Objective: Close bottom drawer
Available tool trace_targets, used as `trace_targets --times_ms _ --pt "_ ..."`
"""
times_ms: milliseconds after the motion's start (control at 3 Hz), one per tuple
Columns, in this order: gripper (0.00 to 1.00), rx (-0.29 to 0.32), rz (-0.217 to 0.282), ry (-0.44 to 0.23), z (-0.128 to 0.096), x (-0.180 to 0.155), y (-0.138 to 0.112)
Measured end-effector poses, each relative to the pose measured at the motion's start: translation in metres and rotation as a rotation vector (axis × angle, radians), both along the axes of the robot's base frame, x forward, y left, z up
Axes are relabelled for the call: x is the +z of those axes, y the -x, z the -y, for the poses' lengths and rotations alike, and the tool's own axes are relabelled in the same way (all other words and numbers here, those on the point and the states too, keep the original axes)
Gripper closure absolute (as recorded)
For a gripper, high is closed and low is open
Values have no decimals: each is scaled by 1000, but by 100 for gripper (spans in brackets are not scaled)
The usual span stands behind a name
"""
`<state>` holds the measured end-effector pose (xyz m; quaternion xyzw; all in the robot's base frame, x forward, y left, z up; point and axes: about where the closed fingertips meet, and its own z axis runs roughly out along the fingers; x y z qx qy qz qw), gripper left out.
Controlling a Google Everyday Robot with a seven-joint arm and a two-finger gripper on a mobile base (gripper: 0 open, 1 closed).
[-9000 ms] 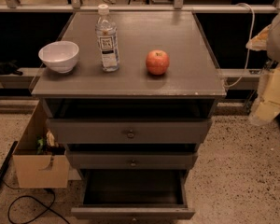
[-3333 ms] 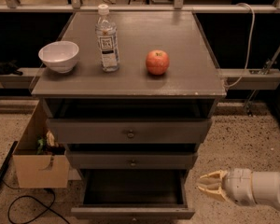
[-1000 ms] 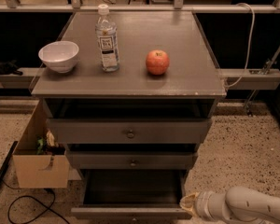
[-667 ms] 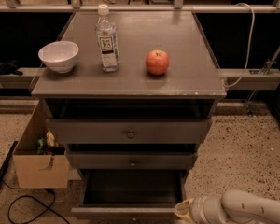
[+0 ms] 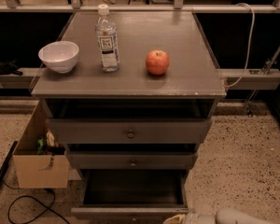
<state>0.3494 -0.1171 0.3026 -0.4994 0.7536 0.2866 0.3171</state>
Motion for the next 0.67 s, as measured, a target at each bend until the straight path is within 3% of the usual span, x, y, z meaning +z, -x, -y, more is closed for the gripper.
trace_targets --times_ms 667 --pt "100 -13 -60 -6 -14 -37 8"
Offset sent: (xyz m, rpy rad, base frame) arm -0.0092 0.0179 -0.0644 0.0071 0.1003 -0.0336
